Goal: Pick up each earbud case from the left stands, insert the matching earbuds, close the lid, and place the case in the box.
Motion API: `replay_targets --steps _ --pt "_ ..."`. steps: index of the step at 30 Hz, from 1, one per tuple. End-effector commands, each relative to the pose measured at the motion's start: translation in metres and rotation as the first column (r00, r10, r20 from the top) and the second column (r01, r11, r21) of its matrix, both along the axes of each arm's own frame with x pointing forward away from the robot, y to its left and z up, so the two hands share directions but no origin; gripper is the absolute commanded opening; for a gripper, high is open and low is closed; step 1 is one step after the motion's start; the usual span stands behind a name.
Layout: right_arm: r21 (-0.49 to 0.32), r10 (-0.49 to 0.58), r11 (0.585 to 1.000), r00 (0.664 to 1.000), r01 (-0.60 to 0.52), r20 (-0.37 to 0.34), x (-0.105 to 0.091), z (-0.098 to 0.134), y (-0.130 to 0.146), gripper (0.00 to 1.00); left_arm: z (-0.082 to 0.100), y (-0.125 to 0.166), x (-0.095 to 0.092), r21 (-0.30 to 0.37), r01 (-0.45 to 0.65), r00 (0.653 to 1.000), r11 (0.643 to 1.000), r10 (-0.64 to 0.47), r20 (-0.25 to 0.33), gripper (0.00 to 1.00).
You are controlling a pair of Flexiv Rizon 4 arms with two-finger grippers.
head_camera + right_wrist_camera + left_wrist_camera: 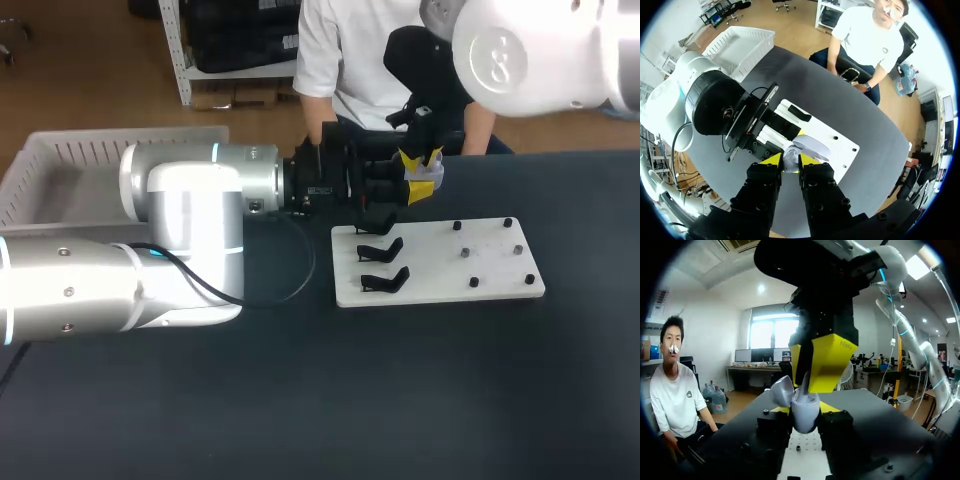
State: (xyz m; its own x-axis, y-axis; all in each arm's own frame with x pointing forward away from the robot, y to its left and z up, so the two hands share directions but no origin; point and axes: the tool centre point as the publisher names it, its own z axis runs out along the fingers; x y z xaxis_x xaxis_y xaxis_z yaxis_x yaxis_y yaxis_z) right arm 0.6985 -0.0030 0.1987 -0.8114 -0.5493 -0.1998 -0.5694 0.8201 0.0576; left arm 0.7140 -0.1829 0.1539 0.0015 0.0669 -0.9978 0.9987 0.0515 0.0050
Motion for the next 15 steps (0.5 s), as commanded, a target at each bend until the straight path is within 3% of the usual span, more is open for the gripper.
replay_targets --steps 1,15 --pt "-0.004 0.001 1.000 1.000 -0.001 -0.009 0.0034 -0.0011 0.0011 0.00 -0.0009 -0.0004 0.0004 -0.004 -0.002 1.000 1.000 0.002 0.003 0.00" --pt "-0.040 0.015 0.999 1.000 -0.016 -0.018 0.0048 -0.0051 0.0008 0.00 -0.0009 -0.0004 0.0004 -0.004 -0.002 1.000 1.000 0.002 0.003 0.00"
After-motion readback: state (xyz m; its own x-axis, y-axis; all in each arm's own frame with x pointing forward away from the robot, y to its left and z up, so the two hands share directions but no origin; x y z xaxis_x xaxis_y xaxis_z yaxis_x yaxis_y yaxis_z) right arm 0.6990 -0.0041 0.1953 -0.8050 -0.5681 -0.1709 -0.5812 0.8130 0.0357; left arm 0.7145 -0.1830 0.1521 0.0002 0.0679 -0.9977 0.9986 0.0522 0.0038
